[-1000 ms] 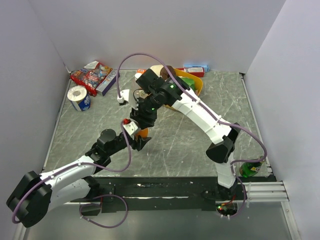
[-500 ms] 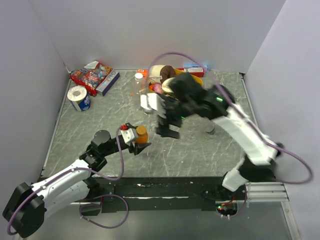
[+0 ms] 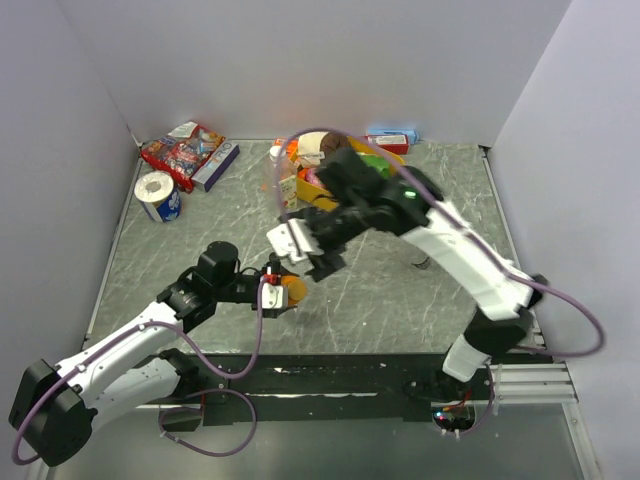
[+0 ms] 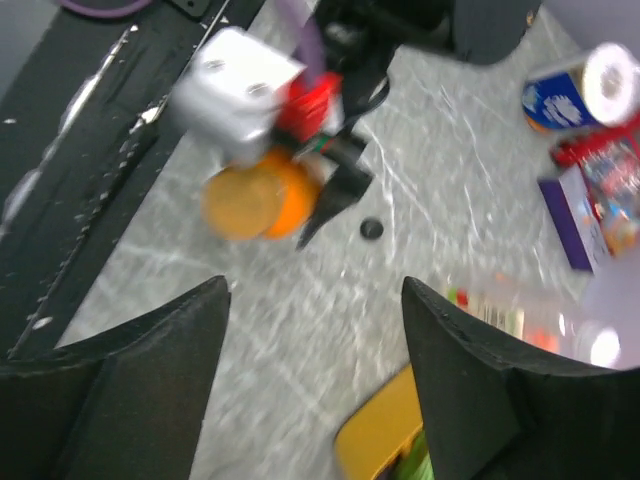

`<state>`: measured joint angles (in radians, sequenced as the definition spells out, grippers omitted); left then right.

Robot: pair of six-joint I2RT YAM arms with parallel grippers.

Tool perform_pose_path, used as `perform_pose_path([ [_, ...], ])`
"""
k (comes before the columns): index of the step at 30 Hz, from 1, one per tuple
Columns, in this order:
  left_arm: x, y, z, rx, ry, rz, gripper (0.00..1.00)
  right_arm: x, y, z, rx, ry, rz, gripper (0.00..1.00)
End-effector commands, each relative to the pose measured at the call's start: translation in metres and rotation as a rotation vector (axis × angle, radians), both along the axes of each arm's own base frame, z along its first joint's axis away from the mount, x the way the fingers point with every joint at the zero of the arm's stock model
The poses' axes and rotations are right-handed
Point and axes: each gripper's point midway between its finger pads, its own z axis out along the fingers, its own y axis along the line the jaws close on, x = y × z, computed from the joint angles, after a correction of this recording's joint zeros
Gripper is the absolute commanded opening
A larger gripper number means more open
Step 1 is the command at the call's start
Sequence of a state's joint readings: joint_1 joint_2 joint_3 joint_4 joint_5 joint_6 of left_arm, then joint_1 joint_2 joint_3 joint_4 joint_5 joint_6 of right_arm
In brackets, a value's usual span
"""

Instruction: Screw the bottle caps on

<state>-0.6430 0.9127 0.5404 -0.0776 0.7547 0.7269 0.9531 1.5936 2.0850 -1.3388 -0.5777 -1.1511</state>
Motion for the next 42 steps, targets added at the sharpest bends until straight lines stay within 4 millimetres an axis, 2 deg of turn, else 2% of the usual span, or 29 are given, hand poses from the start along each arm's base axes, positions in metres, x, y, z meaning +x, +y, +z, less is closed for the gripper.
perform_pose_path([
  [1,0.002,-0.006,0.024,-0.024,-0.065,-0.046,0.01,-0.024,0.001,-0.020,-0.086,0.086,0.123,0.75],
  [6,0.009,-0.010,0.042,-0.084,-0.037,0.007,0.01,-0.036,-0.001,-0.035,-0.123,0.051,0.214,0.77],
  [21,0.017,-0.007,0.055,-0.153,-0.058,0.085,0.01,-0.035,-0.012,-0.056,-0.241,0.119,0.151,0.75],
  [30,0.018,-0.007,0.058,-0.168,-0.041,0.100,0.01,-0.030,-0.008,-0.058,-0.226,0.105,0.129,0.54],
  [34,0.024,-0.007,0.068,-0.226,-0.012,0.159,0.01,-0.024,-0.004,-0.065,-0.232,0.148,0.030,0.38],
  [35,0.034,-0.003,0.072,-0.250,-0.002,0.232,0.01,-0.019,-0.002,-0.069,-0.235,0.155,-0.010,0.35],
  [36,0.040,-0.003,0.087,-0.331,0.041,0.287,0.01,-0.010,0.004,-0.072,-0.212,0.159,-0.059,0.33],
  [37,0.046,-0.001,0.091,-0.368,0.070,0.337,0.01,-0.007,0.006,-0.075,-0.210,0.210,-0.144,0.29],
  [38,0.062,0.007,0.098,-0.418,0.086,0.454,0.01,-0.003,0.008,-0.078,-0.209,0.233,-0.191,0.28],
  [39,0.068,0.007,0.099,-0.463,0.172,0.516,0.01,0.004,0.013,-0.080,-0.201,0.250,-0.235,0.26],
  [40,0.077,0.009,0.112,-0.504,0.195,0.570,0.01,0.006,0.016,-0.082,-0.209,0.306,-0.318,0.23],
  [42,0.094,0.013,0.111,-0.554,0.316,0.698,0.01,0.013,0.024,-0.081,-0.209,0.350,-0.401,0.20],
])
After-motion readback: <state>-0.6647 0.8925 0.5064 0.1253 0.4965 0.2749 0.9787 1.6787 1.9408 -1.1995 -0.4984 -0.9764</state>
